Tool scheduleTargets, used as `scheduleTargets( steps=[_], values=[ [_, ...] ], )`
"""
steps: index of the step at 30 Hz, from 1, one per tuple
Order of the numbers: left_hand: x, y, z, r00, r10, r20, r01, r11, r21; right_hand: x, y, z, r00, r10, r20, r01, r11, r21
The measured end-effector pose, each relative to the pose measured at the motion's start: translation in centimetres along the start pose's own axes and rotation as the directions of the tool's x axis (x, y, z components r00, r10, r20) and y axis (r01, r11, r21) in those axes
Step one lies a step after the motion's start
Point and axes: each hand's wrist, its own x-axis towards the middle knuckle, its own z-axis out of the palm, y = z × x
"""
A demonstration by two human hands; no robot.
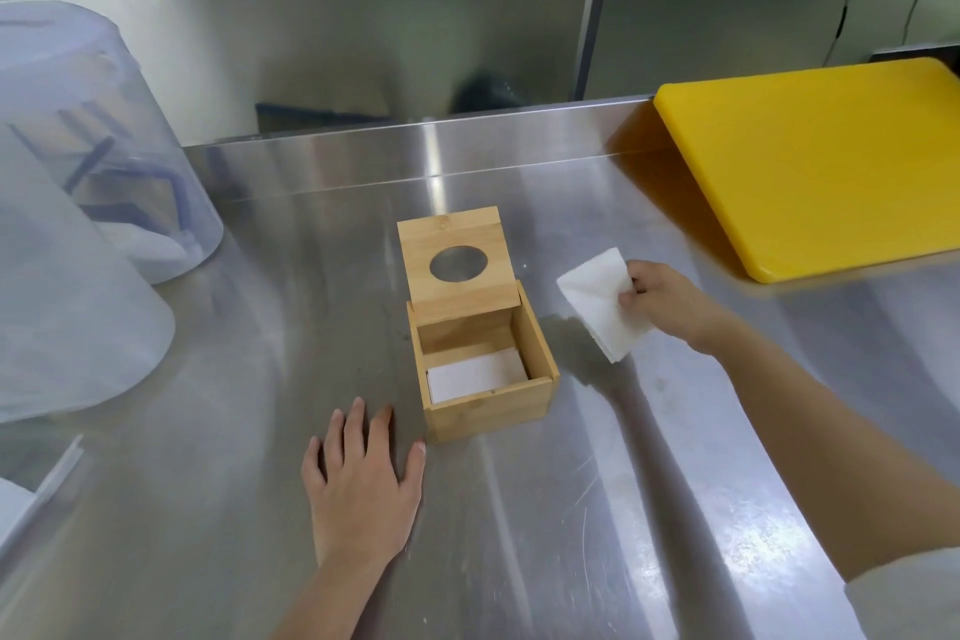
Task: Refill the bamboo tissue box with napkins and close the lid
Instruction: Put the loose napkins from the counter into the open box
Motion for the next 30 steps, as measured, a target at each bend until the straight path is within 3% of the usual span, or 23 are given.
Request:
scheduleTargets(
  steps=[5,9,12,17,22,30],
  values=[
    [0.0,0.0,-0.1,1.000,-0.001,0.011,0.000,1.000,0.018,-1.5,-4.8,0.0,0.934,-0.158,0.319,0.135,0.986,0.094],
    [0.1,0.0,-0.3,1.000,0.007,0.014,-0.007,0.999,0.034,-2.6,-8.5,1.1,0.848,-0.214,0.485,0.236,0.972,0.015],
    [0.0,0.0,-0.2,1.000,0.002,0.013,-0.003,1.000,0.029,-2.9,-10.7,2.7,0.779,-0.200,0.594,0.359,0.919,-0.160],
    [0.0,0.1,-0.3,1.000,-0.003,0.007,0.003,1.000,0.022,-2.2,-12.3,6.4,0.740,-0.096,0.666,0.475,0.776,-0.415],
    [-0.1,0.0,-0.2,1.000,0.001,-0.013,0.000,1.000,0.011,-1.4,-11.0,9.3,0.760,-0.023,0.649,0.525,0.610,-0.593],
    [-0.1,-0.1,0.0,1.000,0.009,-0.012,-0.009,0.999,0.032,-1.0,-10.5,11.0,0.757,0.039,0.652,0.499,0.609,-0.617]
  ],
)
